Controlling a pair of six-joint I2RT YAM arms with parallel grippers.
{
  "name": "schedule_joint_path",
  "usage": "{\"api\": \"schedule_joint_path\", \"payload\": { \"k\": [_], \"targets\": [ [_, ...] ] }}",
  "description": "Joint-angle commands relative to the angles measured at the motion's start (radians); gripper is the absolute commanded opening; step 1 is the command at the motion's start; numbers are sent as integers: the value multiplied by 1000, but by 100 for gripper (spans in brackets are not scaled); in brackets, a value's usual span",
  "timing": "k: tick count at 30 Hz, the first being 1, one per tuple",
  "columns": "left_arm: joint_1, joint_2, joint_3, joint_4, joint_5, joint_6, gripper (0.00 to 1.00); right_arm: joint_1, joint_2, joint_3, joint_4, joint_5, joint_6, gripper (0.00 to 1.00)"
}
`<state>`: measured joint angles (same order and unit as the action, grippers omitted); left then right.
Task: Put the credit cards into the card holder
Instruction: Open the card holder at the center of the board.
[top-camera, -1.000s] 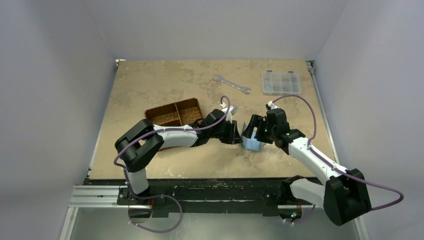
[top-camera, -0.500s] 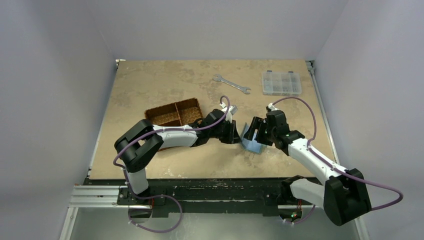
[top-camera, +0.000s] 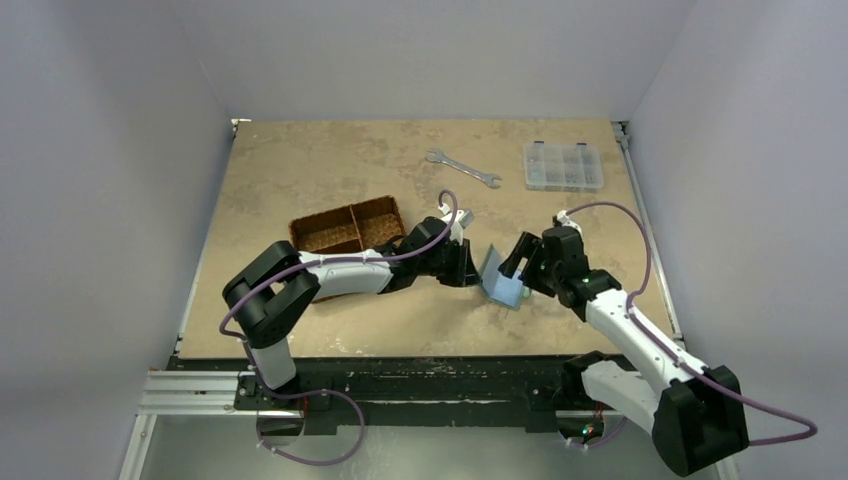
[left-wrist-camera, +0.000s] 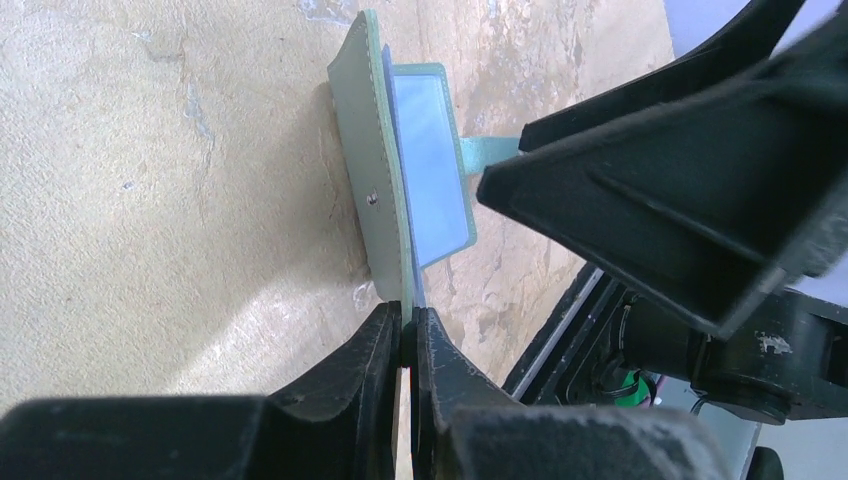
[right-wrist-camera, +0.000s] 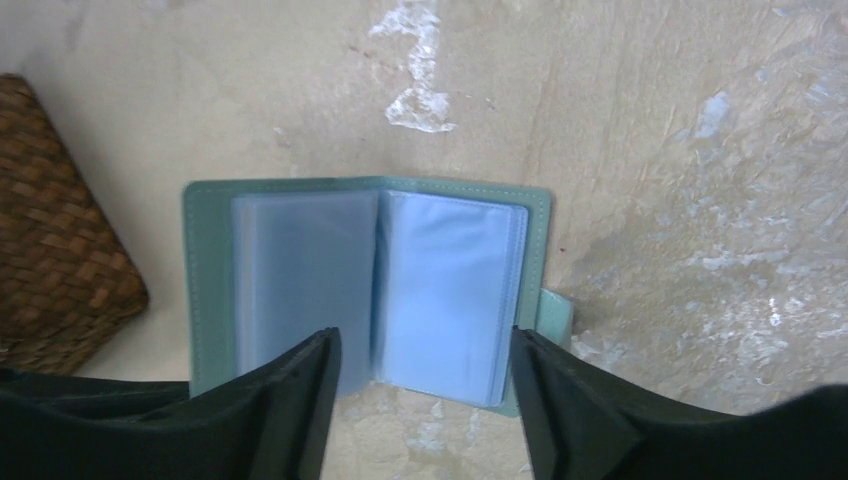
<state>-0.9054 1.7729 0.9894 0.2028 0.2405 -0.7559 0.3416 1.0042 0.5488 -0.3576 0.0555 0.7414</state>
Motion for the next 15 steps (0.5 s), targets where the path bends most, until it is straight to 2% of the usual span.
{"api": "schedule_joint_path", "payload": {
  "k": [1,7,10,12,15],
  "targets": [
    [-3,-44,28,46,13,24,0,10,-29,9,115,-150,-79,85],
    [-4,-29,32,56,20,23,0,10,88,20,182,-221,-88,87],
    [-3,-29,27,59,19,24,0,10,126,20,196,-210,-93,87],
    [-4,-31,26,58,17,26,0,10,156,28,160,-153,-89,86],
    [-3,-38,30,46,4,33,0,10,161,52,-2,25,-22,80]
  ]
}}
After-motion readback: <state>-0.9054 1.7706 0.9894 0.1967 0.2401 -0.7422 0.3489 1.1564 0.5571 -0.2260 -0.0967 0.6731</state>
